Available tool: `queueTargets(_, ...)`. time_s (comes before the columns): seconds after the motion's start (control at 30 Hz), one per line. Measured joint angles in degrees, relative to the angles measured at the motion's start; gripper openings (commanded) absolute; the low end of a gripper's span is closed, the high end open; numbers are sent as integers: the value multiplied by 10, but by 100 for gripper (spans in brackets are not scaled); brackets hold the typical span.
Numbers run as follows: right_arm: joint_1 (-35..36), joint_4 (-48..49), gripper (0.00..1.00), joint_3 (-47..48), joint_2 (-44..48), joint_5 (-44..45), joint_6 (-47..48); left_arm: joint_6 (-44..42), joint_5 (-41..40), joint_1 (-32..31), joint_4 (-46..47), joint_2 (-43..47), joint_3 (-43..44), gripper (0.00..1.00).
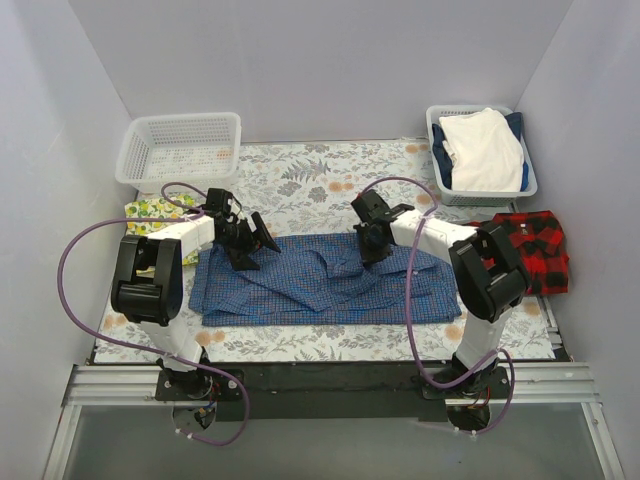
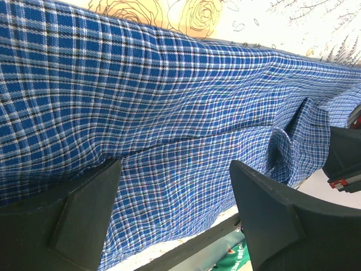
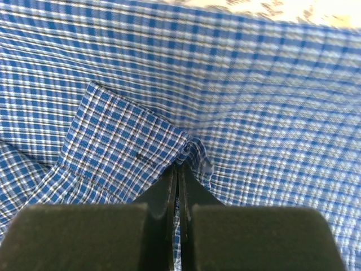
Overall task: Fold and stack the long sleeve shirts
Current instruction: Fold the shirt
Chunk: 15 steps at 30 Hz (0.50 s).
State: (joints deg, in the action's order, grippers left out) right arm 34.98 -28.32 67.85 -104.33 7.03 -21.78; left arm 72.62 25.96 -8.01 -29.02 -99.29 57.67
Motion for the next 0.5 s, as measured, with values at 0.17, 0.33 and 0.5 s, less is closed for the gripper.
queueTargets(0.17,1,-28,1,-9,41,46,-22,3,-1,0,-3,-4,3,79)
queueTargets(0.33,1,-38,1,-48,143,100,-57,8,-5,0,-10,-10,11,78)
queueTargets(0.5,1,-46,1,-79,185,141,-89,9,-5,0,-18,-17,19,78)
